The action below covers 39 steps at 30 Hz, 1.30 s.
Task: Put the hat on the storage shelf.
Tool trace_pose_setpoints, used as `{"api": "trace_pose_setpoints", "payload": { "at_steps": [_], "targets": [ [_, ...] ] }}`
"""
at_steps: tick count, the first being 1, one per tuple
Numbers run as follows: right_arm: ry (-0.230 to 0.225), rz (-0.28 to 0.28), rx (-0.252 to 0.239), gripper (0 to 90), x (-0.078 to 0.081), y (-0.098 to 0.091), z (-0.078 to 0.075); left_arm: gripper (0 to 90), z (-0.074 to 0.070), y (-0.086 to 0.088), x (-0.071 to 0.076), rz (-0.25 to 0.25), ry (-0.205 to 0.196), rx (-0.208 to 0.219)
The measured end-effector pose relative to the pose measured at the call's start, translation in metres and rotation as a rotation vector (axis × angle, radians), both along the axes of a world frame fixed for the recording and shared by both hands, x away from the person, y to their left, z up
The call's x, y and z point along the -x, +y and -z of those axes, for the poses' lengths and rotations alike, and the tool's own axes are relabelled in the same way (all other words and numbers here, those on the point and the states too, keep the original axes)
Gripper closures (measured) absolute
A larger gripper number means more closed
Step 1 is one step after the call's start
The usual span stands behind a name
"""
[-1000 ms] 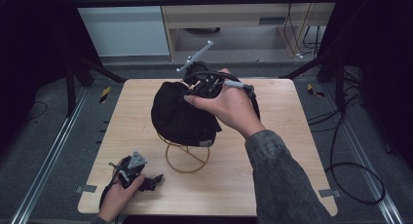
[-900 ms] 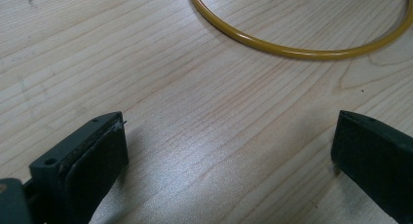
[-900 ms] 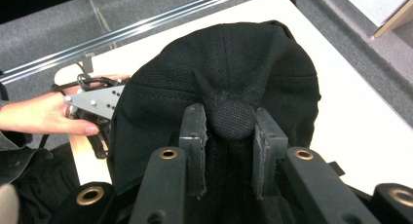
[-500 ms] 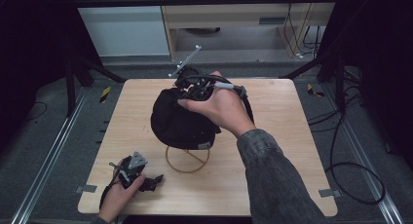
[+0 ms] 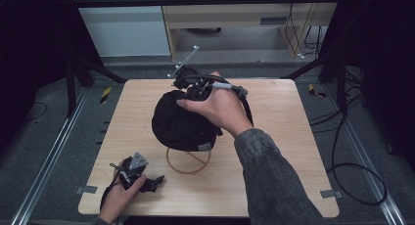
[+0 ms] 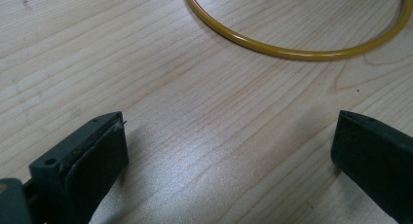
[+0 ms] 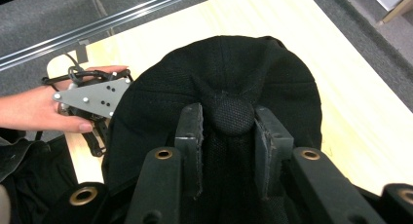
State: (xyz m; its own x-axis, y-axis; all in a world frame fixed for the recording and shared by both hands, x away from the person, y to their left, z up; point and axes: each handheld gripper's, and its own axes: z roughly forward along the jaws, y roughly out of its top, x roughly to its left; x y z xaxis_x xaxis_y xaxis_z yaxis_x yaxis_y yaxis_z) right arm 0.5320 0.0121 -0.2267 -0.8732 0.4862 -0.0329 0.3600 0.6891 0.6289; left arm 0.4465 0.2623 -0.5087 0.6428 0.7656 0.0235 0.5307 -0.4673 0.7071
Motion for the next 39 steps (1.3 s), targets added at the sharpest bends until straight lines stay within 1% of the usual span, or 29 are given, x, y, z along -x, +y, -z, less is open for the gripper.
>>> {"api": "trace_pose_setpoints", "payload": {
  "at_steps": [4, 9, 14, 15, 22, 29, 30, 32, 39],
  "targets": [
    [0.003, 0.016, 0.008, 65.5, -0.001, 0.0, 0.001, 0.0, 0.0, 0.0, 0.0, 0.0, 0.0, 0.001],
    [0.007, 0.017, 0.016, 64.3, -0.003, 0.002, 0.003, 0.0, 0.0, 0.0, 0.0, 0.0, 0.0, 0.001],
    [0.0, 0.029, 0.023, 61.1, -0.004, 0.002, 0.003, 0.0, 0.0, 0.0, 0.0, 0.0, 0.0, 0.001],
    [-0.001, 0.03, 0.022, 59.7, -0.004, 0.001, 0.004, 0.0, 0.0, 0.0, 0.0, 0.0, 0.0, 0.001],
    [0.002, 0.028, 0.009, 58.2, -0.003, 0.0, 0.003, 0.0, 0.0, 0.0, 0.0, 0.0, 0.0, 0.001],
    [0.001, 0.025, -0.002, 51.9, 0.0, -0.002, 0.001, 0.0, 0.0, 0.0, 0.0, -0.002, -0.001, 0.005],
    [0.005, 0.027, -0.004, 50.0, 0.001, -0.003, 0.0, 0.0, 0.0, 0.0, 0.0, -0.002, -0.001, 0.005],
    [0.004, 0.029, -0.006, 48.9, 0.001, -0.004, -0.001, 0.0, 0.0, 0.0, 0.0, -0.002, -0.001, 0.005],
    [0.0, 0.035, -0.025, 45.0, 0.006, -0.015, -0.006, 0.0, 0.0, 0.0, 0.0, -0.002, -0.001, 0.005]
  ]
}}
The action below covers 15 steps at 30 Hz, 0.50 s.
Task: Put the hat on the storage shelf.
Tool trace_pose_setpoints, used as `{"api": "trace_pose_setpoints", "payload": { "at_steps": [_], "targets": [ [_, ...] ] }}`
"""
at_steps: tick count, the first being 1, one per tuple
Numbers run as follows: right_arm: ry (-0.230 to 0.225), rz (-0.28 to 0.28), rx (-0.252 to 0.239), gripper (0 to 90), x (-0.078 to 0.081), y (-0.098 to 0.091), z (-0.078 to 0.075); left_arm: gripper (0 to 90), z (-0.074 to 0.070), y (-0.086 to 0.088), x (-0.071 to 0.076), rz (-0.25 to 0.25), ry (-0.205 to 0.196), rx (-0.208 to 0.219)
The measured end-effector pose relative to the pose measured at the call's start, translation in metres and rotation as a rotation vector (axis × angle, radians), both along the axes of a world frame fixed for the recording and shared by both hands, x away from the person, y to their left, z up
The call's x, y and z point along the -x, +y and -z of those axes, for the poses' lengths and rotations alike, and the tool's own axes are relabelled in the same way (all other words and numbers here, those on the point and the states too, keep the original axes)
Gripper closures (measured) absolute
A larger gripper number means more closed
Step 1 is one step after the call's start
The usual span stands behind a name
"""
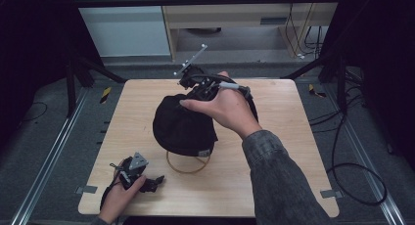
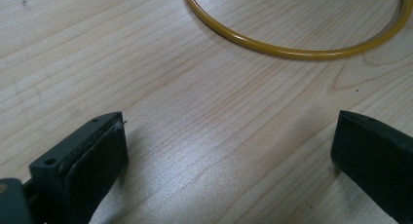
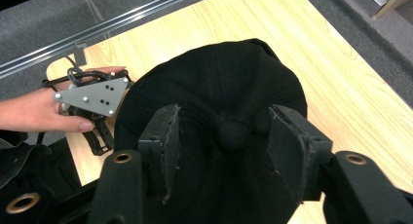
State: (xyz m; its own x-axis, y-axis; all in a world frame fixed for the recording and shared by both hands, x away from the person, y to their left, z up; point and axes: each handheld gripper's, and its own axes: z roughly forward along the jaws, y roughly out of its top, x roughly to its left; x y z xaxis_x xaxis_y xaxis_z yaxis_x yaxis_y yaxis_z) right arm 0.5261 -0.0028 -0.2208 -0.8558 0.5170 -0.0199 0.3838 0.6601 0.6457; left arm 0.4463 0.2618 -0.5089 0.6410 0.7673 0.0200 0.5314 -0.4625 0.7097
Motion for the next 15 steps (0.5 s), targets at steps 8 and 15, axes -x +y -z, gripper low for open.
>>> {"api": "trace_pose_setpoints", "payload": {
  "at_steps": [8, 15],
  "targets": [
    [-0.008, 0.019, -0.013, 41.2, 0.004, -0.01, -0.002, 0.0, 0.0, 0.0, 0.0, 0.0, 0.0, 0.0],
    [-0.023, 0.041, -0.023, 34.9, 0.005, -0.017, -0.002, 0.0, 0.0, 0.0, 0.0, 0.0, 0.0, 0.0]
  ]
}}
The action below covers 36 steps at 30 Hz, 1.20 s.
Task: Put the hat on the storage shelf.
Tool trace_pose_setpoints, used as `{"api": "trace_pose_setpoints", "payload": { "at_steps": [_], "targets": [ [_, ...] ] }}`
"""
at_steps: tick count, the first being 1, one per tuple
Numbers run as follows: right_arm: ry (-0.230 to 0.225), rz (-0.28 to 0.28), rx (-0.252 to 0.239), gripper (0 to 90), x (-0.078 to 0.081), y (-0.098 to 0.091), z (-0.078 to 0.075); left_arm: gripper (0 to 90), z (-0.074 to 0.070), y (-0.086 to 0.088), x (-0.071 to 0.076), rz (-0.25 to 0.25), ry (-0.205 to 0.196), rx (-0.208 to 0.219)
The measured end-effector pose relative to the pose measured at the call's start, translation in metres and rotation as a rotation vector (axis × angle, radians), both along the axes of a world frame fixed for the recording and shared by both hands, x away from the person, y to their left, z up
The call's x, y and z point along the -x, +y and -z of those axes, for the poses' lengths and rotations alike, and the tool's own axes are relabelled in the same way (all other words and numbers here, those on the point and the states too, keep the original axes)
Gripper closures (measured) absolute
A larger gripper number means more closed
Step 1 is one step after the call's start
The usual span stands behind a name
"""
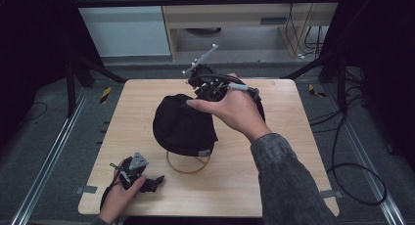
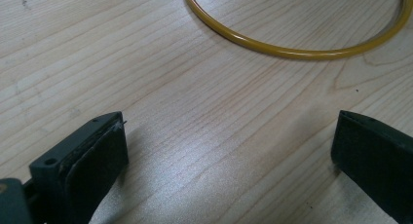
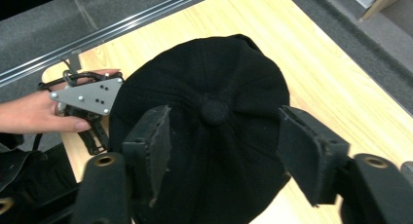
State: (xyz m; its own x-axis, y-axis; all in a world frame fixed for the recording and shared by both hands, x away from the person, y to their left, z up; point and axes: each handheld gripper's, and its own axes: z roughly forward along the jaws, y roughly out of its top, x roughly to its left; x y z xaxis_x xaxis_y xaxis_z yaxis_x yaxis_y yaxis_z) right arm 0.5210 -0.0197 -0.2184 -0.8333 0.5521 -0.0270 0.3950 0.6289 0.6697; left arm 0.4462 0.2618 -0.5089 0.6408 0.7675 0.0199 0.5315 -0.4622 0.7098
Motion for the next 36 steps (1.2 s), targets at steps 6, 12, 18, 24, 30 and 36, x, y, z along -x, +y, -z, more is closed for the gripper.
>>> {"api": "trace_pose_setpoints", "payload": {
  "at_steps": [6, 12, 18, 24, 30, 36],
  "targets": [
    [-0.023, 0.035, -0.009, 26.6, 0.001, -0.01, -0.001, 0.0, 0.0, 0.0, 0.0, 0.0, 0.0, 0.0],
    [-0.04, 0.083, -0.026, 18.5, 0.004, -0.027, -0.001, 0.0, 0.0, 0.0, 0.0, 0.0, 0.0, -0.001],
    [-0.042, 0.127, -0.039, 16.1, 0.005, -0.048, 0.0, 0.0, 0.0, 0.0, 0.0, 0.001, 0.002, -0.001],
    [-0.051, 0.157, -0.057, 13.4, 0.009, -0.065, 0.002, 0.0, 0.0, 0.0, 0.0, 0.001, 0.002, -0.001],
    [-0.067, 0.179, -0.085, 10.9, 0.012, -0.082, 0.007, 0.0, 0.0, 0.0, 0.0, 0.001, 0.002, -0.001],
    [-0.081, 0.197, -0.107, 8.7, 0.014, -0.094, 0.011, 0.0, 0.0, 0.0, 0.0, 0.001, 0.002, -0.001]
  ]
}}
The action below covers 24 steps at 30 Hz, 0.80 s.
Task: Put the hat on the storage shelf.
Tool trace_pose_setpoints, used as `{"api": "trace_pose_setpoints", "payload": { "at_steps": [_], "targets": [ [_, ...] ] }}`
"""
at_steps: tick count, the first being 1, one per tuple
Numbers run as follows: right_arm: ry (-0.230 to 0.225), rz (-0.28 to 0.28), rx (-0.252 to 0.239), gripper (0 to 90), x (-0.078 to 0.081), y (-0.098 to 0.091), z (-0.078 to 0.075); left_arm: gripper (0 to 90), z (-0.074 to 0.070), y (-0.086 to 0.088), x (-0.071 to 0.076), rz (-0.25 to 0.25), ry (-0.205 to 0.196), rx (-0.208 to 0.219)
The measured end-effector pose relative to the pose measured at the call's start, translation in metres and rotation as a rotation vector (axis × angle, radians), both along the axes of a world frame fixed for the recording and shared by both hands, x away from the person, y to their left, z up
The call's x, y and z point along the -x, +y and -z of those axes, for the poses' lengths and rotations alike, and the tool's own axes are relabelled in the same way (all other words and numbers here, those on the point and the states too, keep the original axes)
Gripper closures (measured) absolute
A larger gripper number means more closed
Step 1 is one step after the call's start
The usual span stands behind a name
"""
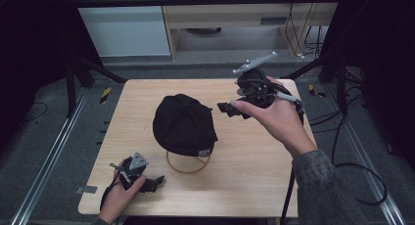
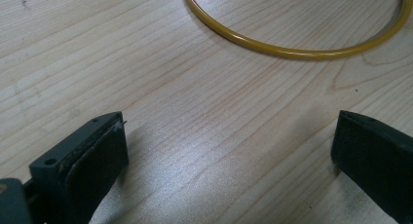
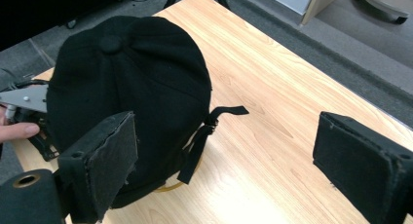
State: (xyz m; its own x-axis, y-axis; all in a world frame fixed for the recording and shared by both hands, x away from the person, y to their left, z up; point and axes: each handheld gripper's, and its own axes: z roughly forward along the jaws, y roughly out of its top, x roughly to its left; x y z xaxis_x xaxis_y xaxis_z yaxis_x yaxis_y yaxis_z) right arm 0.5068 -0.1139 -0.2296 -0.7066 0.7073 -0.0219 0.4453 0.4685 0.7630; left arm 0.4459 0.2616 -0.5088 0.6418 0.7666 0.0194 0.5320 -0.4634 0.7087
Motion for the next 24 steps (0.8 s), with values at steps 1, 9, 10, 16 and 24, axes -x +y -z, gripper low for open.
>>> {"api": "trace_pose_setpoints", "payload": {
  "at_steps": [1, 9, 10, 16, 24],
  "targets": [
    [-0.004, 0.002, -0.001, 7.9, 0.0, -0.003, 0.002, 0.0, 0.0, 0.0, 0.0, 0.0, 0.0, 0.0],
    [-0.039, 0.019, -0.008, 6.3, 0.002, -0.016, 0.013, 0.0, 0.0, 0.0, 0.0, 0.0, 0.0, 0.0],
    [-0.045, 0.021, -0.007, 6.3, 0.003, -0.018, 0.015, 0.0, 0.0, 0.0, 0.0, 0.0, 0.0, 0.0],
    [-0.051, 0.049, -0.013, 6.2, 0.006, -0.034, 0.025, 0.0, 0.0, 0.0, 0.0, 0.0, 0.0, 0.0],
    [-0.063, 0.083, 0.003, 6.5, 0.007, -0.046, 0.036, 0.0, 0.0, 0.0, 0.0, 0.0, -0.001, 0.001]
  ]
}}
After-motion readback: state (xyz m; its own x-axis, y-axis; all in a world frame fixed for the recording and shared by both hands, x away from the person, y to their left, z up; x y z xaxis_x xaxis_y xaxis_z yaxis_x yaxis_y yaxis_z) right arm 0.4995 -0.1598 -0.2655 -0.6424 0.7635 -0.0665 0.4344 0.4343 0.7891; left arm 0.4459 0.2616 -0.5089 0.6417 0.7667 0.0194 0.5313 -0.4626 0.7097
